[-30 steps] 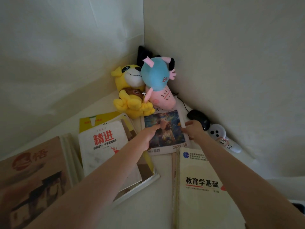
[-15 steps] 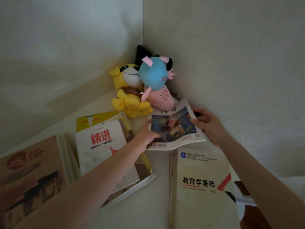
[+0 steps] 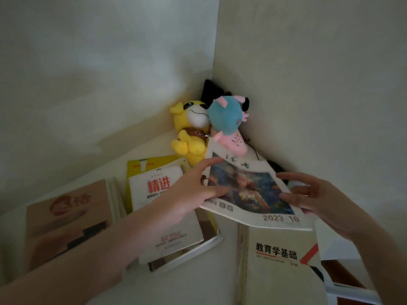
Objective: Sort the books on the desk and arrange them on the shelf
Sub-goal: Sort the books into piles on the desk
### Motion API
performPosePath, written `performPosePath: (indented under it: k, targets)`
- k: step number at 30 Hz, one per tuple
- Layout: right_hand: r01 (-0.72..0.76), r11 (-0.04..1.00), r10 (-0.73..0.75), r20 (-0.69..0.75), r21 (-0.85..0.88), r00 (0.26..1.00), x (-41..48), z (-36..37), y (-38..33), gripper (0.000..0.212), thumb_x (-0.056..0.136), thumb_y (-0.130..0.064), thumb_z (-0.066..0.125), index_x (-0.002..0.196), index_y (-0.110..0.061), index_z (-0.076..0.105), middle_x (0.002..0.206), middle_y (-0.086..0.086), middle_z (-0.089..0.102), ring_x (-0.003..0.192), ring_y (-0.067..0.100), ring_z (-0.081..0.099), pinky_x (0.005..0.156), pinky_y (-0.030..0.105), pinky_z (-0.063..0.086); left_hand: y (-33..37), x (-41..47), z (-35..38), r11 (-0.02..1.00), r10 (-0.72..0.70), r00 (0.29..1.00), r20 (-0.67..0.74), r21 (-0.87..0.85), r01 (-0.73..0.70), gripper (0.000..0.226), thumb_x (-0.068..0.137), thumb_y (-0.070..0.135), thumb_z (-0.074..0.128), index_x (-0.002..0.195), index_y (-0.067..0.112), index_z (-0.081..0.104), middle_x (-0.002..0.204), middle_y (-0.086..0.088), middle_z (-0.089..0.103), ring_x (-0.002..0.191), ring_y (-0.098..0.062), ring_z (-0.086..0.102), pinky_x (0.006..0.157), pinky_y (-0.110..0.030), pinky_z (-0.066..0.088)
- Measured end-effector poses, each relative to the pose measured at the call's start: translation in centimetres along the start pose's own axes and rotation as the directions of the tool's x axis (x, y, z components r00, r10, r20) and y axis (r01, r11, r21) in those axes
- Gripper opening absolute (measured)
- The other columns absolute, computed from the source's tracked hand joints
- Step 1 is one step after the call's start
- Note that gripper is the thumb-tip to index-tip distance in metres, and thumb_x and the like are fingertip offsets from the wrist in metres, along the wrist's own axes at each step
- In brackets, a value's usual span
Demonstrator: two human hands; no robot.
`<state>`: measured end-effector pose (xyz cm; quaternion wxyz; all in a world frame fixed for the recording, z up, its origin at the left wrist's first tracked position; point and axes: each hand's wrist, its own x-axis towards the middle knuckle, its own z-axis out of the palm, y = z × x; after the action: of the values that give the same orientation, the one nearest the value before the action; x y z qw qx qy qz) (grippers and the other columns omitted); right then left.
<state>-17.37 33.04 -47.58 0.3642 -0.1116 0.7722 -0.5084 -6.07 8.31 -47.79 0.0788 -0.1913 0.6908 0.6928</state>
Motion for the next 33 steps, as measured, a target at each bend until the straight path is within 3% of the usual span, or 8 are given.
performPosePath:
  k: [5, 10, 14, 16, 23, 26, 29, 33]
  targets:
    - [0.182, 0.982, -0.177, -0.103, 0.045, 0.979, 1.0, 6.5, -2.4, 0.047, 0.078, -0.001, 0.073, 0.118, -0.022, 0.064, 0.076, -0.003, 0.068, 0.068, 0.018, 0.072, 0.052, 0.023, 0.054, -0.4, -4.9, -5.0, 0.987, 0.149, 0.974, -0.173, 0.082, -0.136, 0.068, 0.082, 0.008, 0.071, 0.131, 0.043, 0.042, 0.126, 0.003, 0.051, 0.093, -0.009, 0.067, 0.065, -0.020, 0.056]
    - [0.299, 0.948, -0.299, -0.019, 0.109, 0.954, 1.8, 15.8, -3.8, 0.042, 0.085, 0.003, 0.067, 0.117, -0.023, 0.062, 0.083, -0.002, 0.068, 0.067, 0.008, 0.070, 0.052, 0.020, 0.053, -4.0, -9.6, -11.5, 0.994, 0.002, 0.925, -0.381, -0.098, -0.043, 0.113, 0.074, -0.001, 0.075, 0.149, 0.037, -0.001, 0.119, 0.008, 0.057, 0.081, -0.006, 0.069, 0.057, -0.017, 0.054]
    - [0.263, 0.951, -0.283, 0.117, 0.160, 0.952, 2.1, 23.1, -3.2, 0.037, 0.089, 0.003, 0.062, 0.117, -0.022, 0.060, 0.103, 0.006, 0.068, 0.085, 0.019, 0.072, 0.062, 0.030, 0.059, -6.9, -13.8, -16.7, 0.974, -0.104, 0.921, -0.376, -0.226, 0.017, 0.117, 0.024, 0.037, 0.097, 0.130, 0.028, 0.049, 0.106, 0.002, 0.072, 0.083, -0.024, 0.072, 0.058, -0.029, 0.058]
    - [0.292, 0.949, -0.307, 0.147, 0.118, 0.940, 2.2, 26.2, -2.8, 0.035, 0.090, 0.001, 0.061, 0.118, -0.020, 0.059, 0.110, 0.007, 0.066, 0.085, 0.017, 0.071, 0.063, 0.031, 0.060, -8.8, -15.7, -18.2, 0.920, -0.160, 0.909, -0.384, -0.391, -0.003, 0.114, 0.013, 0.029, 0.097, 0.119, 0.033, 0.054, 0.103, -0.003, 0.072, 0.083, -0.030, 0.072, 0.055, -0.037, 0.058]
    - [0.161, 0.983, -0.179, 0.276, 0.086, 0.944, 3.1, 33.3, -2.3, 0.040, 0.088, -0.008, 0.067, 0.118, -0.026, 0.049, 0.095, 0.004, 0.072, 0.083, 0.017, 0.072, 0.068, 0.032, 0.059, -13.8, -21.0, -21.4, 0.855, -0.284, 0.835, -0.471, -0.519, -0.002, 0.082, 0.066, -0.013, 0.070, 0.129, 0.033, 0.043, 0.112, -0.012, 0.066, 0.088, -0.033, 0.070, 0.060, -0.042, 0.059]
    - [0.105, 0.994, -0.097, 0.281, -0.013, 0.955, 3.5, 35.7, -1.6, 0.030, 0.096, -0.023, 0.057, 0.123, -0.025, 0.044, 0.107, -0.006, 0.067, 0.093, 0.006, 0.068, 0.069, 0.013, 0.052, -14.6, -22.7, -23.4, 0.885, -0.258, 0.806, -0.533, -0.464, -0.024, 0.073, 0.076, -0.019, 0.056, 0.124, 0.034, 0.044, 0.115, -0.006, 0.064, 0.092, -0.030, 0.069, 0.060, -0.040, 0.059]
    - [0.240, 0.863, -0.151, 0.226, -0.444, 0.962, 4.8, 38.2, 0.3, 0.071, 0.086, -0.052, 0.061, 0.140, -0.018, 0.030, 0.131, -0.006, 0.045, 0.125, 0.016, 0.046, 0.088, 0.013, 0.040, -15.5, -24.4, -25.7, 0.880, -0.281, 0.774, -0.567, -0.474, -0.028, 0.075, 0.078, -0.018, 0.056, 0.127, 0.037, 0.043, 0.110, -0.011, 0.066, 0.084, -0.035, 0.070, 0.055, -0.042, 0.059]
    - [0.131, 0.838, -0.024, 0.204, -0.529, 0.979, 6.3, 40.8, 1.8, 0.130, 0.068, -0.054, 0.080, 0.151, -0.009, -0.009, 0.147, 0.012, 0.024, 0.134, 0.030, 0.033, 0.105, 0.039, 0.039, -16.4, -25.4, -27.4, 0.883, -0.285, 0.749, -0.598, -0.468, -0.038, 0.073, 0.078, -0.017, 0.056, 0.126, 0.036, 0.043, 0.107, -0.012, 0.067, 0.077, -0.030, 0.072, 0.053, -0.037, 0.058]
